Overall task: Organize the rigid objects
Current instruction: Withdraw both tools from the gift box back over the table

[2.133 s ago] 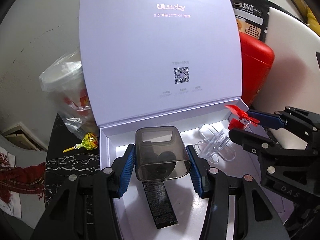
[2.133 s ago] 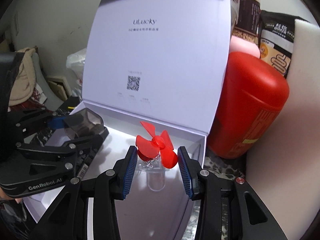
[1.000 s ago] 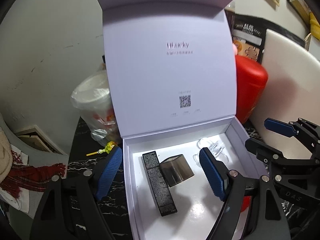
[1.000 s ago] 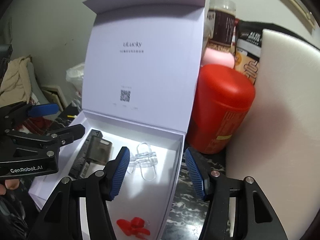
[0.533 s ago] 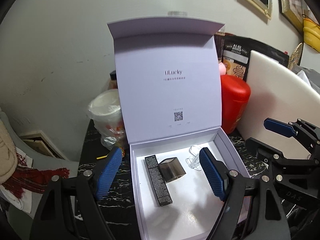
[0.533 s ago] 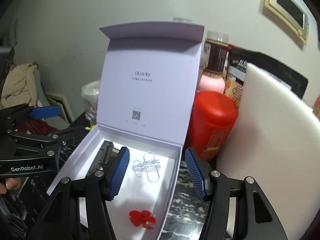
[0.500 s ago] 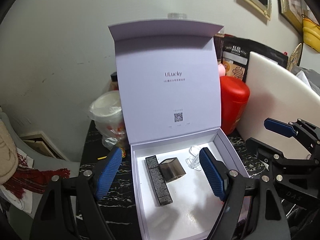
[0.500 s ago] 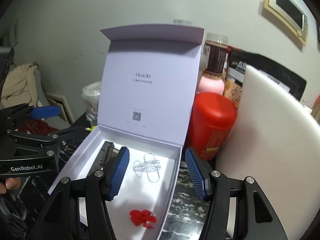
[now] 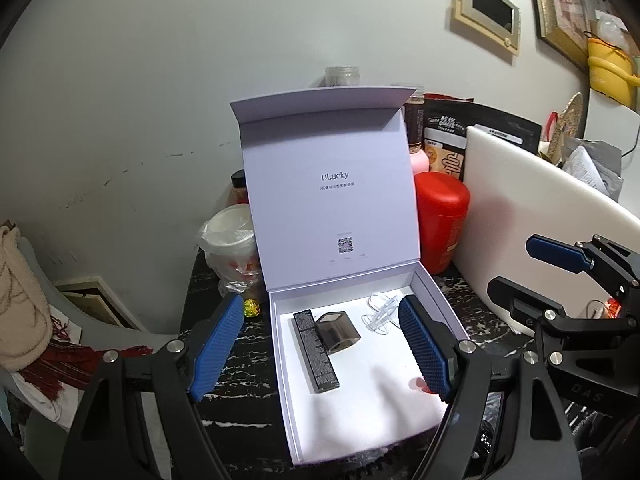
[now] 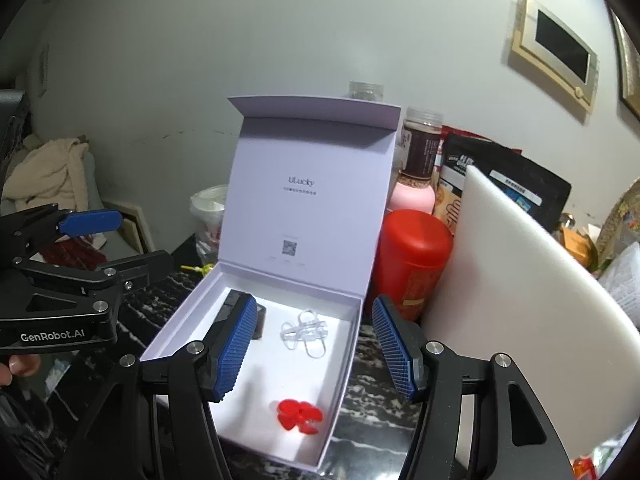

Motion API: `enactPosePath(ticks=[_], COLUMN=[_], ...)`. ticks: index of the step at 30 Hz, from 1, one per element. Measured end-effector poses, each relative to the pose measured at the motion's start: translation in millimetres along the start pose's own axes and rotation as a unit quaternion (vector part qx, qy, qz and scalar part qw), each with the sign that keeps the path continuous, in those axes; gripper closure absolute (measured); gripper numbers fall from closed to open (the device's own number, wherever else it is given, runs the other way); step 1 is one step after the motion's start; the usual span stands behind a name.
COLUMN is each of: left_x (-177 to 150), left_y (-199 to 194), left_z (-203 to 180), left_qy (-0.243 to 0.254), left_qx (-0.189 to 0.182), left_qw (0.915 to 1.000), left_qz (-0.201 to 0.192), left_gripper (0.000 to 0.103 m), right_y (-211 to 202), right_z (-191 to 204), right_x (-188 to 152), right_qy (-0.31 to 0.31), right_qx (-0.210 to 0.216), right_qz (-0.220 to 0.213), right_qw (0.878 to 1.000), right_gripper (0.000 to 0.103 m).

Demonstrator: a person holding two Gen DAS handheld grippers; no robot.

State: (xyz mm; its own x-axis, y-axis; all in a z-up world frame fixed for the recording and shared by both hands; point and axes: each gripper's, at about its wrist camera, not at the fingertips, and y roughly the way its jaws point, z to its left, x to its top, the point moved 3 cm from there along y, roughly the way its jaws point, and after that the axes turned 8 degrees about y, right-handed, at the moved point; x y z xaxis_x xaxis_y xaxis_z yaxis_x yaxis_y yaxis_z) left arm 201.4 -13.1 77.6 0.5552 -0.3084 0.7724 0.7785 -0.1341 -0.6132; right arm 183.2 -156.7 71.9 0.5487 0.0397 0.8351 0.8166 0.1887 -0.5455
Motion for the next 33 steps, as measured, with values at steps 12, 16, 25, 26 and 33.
enactPosePath(ticks=[12,16,25,26,33], left_x=[-12.3,-19.1,-41.6,-44.2,-60.3], left_y=[-46.7,-59.5,-80.4,-82.6,-92.2], left_z=[-21.8,-30.5,-49.6,-51.6,-62.0], left_qy=[0.014,0.014,0.02,0.02,0.022], left_qx=[-0.016,-0.024,-0.04,-0.042,-0.053], left_qw=[0.9996,0.9993,0.9987,0.9986,0.9981], left_qz=[-0.02,-0.026,-0.026,-0.026,-0.022], left_gripper=[0.023,0.022,0.016,0.015,0.015], right_y=[-49.6,-62.7,-91.4,-94.9,-108.8], right_z=[6.3,5.5,4.3,4.0,0.5], right_x=[-17.6,-26.7,-55.0,-59.3,-81.7], right_qy=[-0.003,-0.002,0.002,0.003,0.015], right_qx=[-0.003,-0.004,-0.012,-0.014,-0.017], right_qz=[-0.022,-0.024,-0.024,-0.023,-0.016], right_qw=[1.0,1.0,1.0,1.0,1.0], right_gripper=[0.037,0.035,0.033,0.033,0.031])
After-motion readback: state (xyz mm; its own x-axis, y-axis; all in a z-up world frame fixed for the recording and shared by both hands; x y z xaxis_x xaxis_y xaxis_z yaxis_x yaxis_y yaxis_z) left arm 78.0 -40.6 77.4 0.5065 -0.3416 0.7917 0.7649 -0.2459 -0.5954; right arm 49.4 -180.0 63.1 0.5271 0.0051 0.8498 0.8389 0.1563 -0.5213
